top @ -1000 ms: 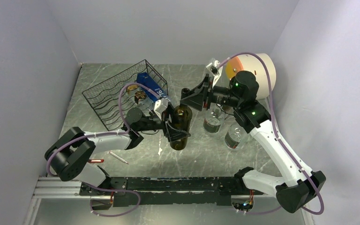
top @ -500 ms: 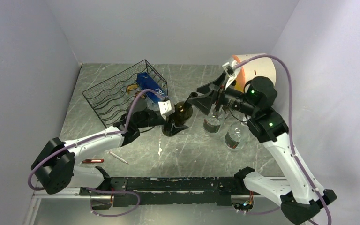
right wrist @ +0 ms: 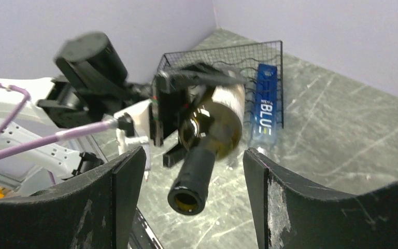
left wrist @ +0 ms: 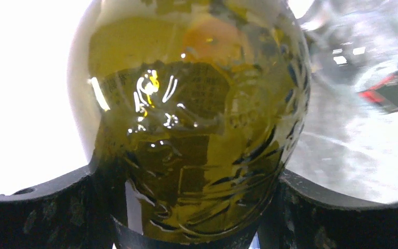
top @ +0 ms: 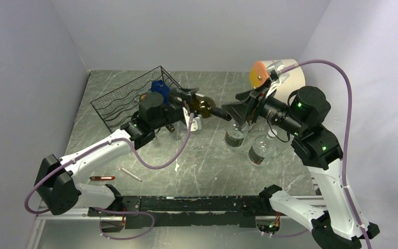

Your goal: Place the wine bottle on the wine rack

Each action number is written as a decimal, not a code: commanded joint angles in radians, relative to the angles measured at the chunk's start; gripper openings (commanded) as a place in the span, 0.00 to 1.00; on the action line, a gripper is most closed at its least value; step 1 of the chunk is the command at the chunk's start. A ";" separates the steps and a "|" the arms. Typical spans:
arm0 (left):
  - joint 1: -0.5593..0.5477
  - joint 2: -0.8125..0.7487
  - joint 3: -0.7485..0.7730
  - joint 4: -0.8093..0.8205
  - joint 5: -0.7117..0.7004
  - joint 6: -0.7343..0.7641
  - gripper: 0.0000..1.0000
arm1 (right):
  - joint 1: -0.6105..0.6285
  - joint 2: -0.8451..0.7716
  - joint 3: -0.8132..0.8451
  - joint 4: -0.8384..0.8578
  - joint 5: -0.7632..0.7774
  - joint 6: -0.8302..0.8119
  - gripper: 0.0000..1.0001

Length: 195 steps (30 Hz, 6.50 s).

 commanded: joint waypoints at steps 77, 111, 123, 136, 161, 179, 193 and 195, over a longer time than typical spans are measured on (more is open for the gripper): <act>-0.054 0.074 0.248 -0.108 -0.138 0.692 0.99 | 0.014 0.164 -0.216 0.051 0.263 0.105 0.00; -0.054 -0.199 0.393 -0.418 -0.736 -0.895 1.00 | 0.544 0.453 -0.464 0.314 0.124 0.080 0.00; -0.055 -0.265 0.343 -0.446 -0.746 -0.889 1.00 | 0.645 0.743 -0.294 0.408 0.233 0.203 0.00; -0.054 -0.311 0.342 -0.507 -0.753 -0.903 1.00 | 0.650 0.922 -0.121 0.439 0.301 0.264 0.00; -0.054 -0.370 0.337 -0.593 -0.780 -0.897 1.00 | 0.661 1.344 0.327 0.548 0.459 0.363 0.18; -0.054 -0.341 0.335 -0.597 -0.787 -0.886 1.00 | 0.661 1.478 0.509 0.462 0.513 0.336 0.44; -0.054 -0.342 0.351 -0.608 -0.782 -0.894 1.00 | 0.662 1.400 0.435 0.502 0.513 0.331 0.62; -0.054 -0.345 0.356 -0.611 -0.779 -0.895 1.00 | 0.661 1.369 0.408 0.514 0.514 0.329 0.65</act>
